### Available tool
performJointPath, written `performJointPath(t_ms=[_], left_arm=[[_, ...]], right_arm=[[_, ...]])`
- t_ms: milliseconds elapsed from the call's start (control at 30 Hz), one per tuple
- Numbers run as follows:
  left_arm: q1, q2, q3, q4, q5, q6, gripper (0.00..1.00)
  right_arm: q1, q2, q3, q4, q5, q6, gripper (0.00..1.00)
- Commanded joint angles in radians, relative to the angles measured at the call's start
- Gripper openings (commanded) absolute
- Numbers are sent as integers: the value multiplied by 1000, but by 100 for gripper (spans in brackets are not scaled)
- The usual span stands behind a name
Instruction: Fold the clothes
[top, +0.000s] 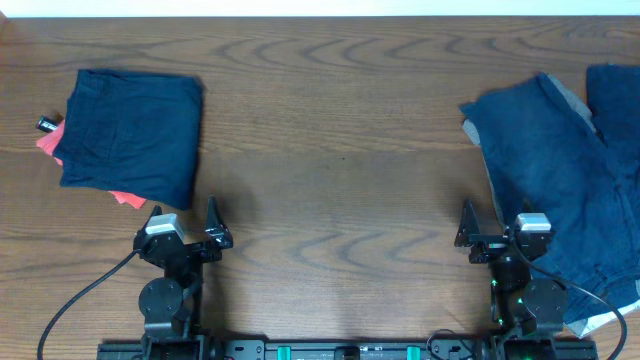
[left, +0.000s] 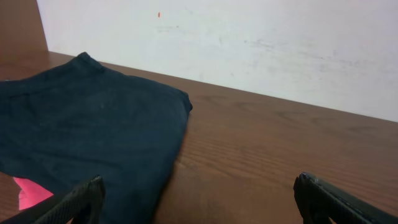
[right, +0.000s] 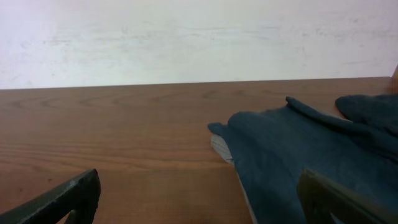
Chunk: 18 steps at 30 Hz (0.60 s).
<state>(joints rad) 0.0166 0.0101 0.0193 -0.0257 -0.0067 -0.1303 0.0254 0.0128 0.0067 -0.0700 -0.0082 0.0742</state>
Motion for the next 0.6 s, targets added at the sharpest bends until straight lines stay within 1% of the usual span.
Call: performJointPath(t_ms=[0,200,333,433,567], left_arm=[[0,-6,-15,-42,-21,6,98],[0,-6,-15,-42,-21,6,98],[0,-6,-15,-40,-21,6,98],[0,-6,-15,-42,3,-30,98],[0,-4,2,-69,29,-30,98]], right_arm=[[-7,1,-1,-3,-8,-10,99],[-6,1,-1,0,-8,-8,99],[-6,1,-1,2,-26,20,99],[-6,1,0,1,-25,20,99],[-6,12,18,-2,26,18,99]])
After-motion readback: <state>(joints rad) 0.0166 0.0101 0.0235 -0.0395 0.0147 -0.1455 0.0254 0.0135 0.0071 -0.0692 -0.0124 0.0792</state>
